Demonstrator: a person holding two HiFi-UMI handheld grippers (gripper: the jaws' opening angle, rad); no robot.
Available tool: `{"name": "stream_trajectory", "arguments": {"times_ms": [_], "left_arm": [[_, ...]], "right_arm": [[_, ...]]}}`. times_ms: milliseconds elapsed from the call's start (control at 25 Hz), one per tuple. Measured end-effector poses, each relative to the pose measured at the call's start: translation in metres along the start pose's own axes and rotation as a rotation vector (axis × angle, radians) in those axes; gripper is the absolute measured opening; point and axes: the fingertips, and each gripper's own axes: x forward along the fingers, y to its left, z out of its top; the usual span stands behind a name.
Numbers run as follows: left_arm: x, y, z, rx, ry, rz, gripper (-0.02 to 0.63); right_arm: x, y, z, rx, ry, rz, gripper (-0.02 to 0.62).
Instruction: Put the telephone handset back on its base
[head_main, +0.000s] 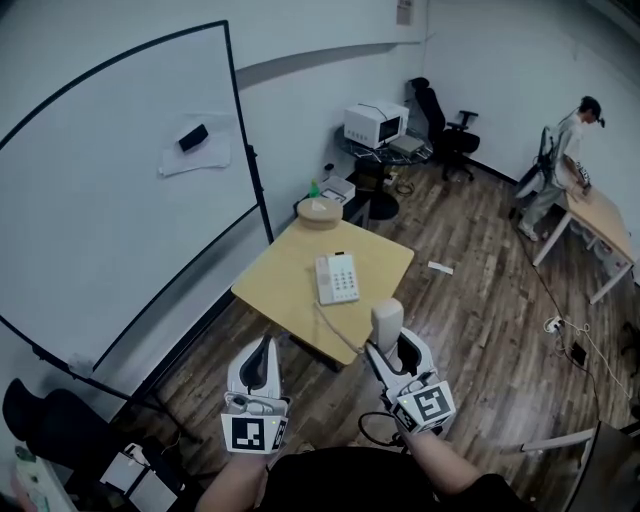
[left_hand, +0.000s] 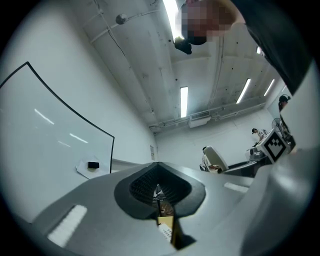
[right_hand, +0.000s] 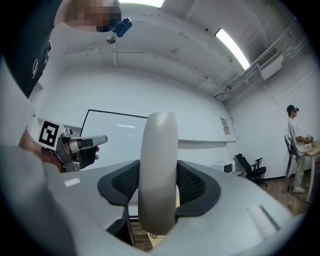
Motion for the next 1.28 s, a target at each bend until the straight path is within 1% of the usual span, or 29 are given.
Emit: {"name": "stream_trajectory", "arguments": {"times_ms": [160,360,520,640,760,960,1080,1280], "left_arm": [[0.003,-0.005,-0.007,0.003,0.015,0.011,0.0],[0.008,-0.009,-0.016,0.018,0.026,0.031,0.0],[0.015,0.0,-0.025,0.037,0.045,0.044,0.0],[0.026,0.015,-0.032,0.041,0.054,0.061,0.0],[0.045,0.032,-0.044,0.02,0.052,0.065,0.0],[0.092,0.065,-0.075,-0.016,0.057,0.025,0.0],[0.123,0.089,-0.093,-0.04,0.036,0.002,0.0],[0.175,0.128,-0.111,-0.035,0.023,-0.031,0.0]], "right_arm": [[0.0,-0.006,-0.006,0.018,0.01,0.007,0.225],[0.006,-0.017,-0.009,0.026,-0.004,0.031,0.225],[0.024,-0.025,-0.015,0.047,-0.006,0.05,0.225],[0.041,-0.027,-0.016,0.042,-0.004,0.061,0.225],[0.063,-0.032,-0.018,0.04,0.004,0.064,0.225],[0.11,-0.042,-0.025,0.025,0.013,0.037,0.225],[0.142,-0.043,-0.031,0.008,0.009,0.023,0.225],[0.193,-0.054,-0.034,-0.023,0.024,-0.032,0.225]]}}
